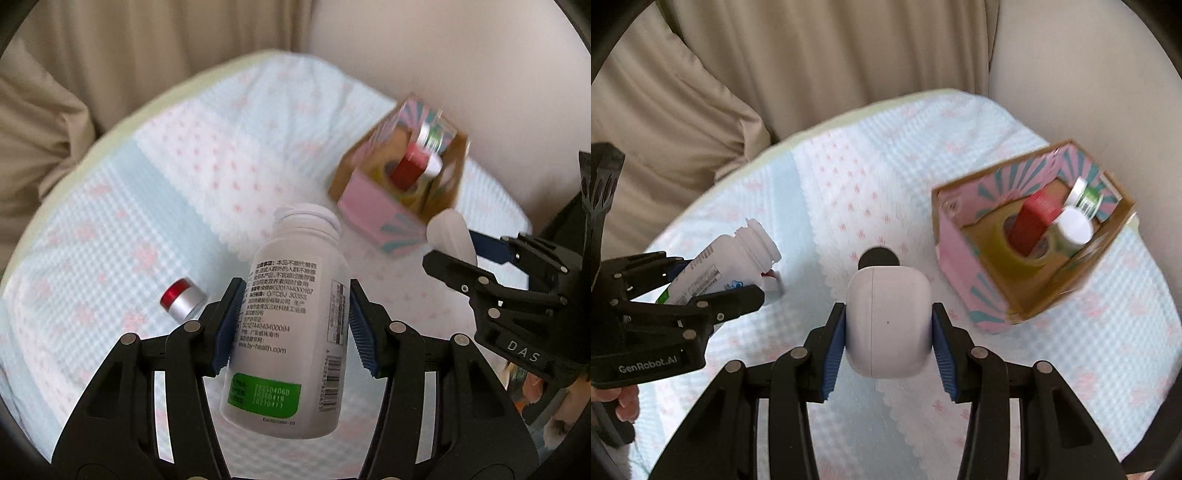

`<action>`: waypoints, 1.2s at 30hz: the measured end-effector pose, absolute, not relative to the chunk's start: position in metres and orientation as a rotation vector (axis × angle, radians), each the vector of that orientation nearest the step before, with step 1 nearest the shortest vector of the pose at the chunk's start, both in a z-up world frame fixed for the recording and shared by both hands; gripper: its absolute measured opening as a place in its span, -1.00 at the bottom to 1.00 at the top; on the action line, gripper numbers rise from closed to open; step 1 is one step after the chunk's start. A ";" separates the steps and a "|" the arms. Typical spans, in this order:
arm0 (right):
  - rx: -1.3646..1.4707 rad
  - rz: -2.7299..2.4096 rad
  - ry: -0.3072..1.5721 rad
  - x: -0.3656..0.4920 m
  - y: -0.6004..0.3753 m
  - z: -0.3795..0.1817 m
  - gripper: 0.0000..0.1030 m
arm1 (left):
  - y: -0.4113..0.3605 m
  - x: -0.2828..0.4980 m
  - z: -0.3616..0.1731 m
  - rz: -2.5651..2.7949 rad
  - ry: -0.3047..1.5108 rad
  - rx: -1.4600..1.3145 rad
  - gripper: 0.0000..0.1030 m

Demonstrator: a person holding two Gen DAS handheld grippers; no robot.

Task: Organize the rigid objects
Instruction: 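Carry the pill bottle and white case into the cardboard box with both tools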

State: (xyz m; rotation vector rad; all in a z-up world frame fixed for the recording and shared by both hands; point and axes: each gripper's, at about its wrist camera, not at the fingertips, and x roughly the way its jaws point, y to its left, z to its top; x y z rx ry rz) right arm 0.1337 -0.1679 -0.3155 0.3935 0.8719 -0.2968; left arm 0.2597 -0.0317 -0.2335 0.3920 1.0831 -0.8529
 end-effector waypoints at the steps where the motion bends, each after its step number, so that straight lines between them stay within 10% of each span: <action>1: 0.396 -0.290 0.865 0.126 -0.172 -0.304 -0.21 | -0.035 0.256 -0.223 -0.849 1.076 0.367 -0.03; 18: 0.362 -0.261 0.757 0.066 -0.322 -0.180 -0.20 | -0.157 0.223 -0.143 -0.753 0.991 0.178 -0.06; 36: 0.315 -0.106 0.937 0.147 -0.482 -0.252 -0.20 | -0.281 0.265 -0.246 -0.540 1.168 0.086 -0.06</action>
